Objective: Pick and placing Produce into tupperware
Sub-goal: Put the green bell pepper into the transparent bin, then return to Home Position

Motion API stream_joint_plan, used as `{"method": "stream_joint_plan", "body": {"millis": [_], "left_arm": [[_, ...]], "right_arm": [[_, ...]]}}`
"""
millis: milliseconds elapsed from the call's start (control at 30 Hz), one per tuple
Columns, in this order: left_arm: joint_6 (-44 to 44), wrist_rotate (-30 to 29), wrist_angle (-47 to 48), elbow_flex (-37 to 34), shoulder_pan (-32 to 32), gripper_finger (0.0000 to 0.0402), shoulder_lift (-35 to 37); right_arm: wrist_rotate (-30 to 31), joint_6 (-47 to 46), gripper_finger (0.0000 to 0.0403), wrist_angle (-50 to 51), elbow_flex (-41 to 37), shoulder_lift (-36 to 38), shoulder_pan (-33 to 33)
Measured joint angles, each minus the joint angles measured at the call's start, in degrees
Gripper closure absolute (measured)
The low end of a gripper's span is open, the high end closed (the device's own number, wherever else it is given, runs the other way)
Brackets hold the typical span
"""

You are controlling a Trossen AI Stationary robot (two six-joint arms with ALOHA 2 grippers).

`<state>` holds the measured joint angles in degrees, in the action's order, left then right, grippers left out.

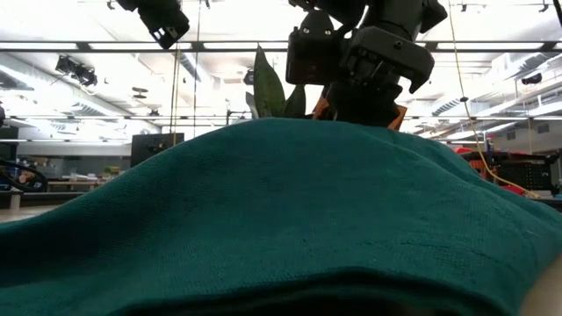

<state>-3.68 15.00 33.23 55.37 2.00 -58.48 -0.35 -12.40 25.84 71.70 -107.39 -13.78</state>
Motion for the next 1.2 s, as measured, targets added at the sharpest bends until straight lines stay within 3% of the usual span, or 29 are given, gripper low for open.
{"method": "stream_joint_plan", "body": {"millis": [367, 767, 933, 1200], "left_arm": [[-0.2, 0.0, 0.0, 0.0, 0.0, 0.0294, 0.0], [-0.5, 0.0, 0.0, 0.0, 0.0, 0.0294, 0.0], [-0.5, 0.0, 0.1, 0.0, 0.0, 0.0294, 0.0], [0.9, -0.4, -0.1, 0.0, 0.9, 0.0316, 3.0]], "right_arm": [[-0.1, 0.1, 0.0200, 1.8, 0.0, 0.4, 0.0], [1.6, 0.4, 0.0203, 10.4, 3.7, 6.1, 0.0], [4.9, -1.5, 0.0231, 14.3, 3.7, 11.6, 0.0], [10.2, -6.7, 0.0318, 20.5, 3.7, 19.9, 0.4]]}}
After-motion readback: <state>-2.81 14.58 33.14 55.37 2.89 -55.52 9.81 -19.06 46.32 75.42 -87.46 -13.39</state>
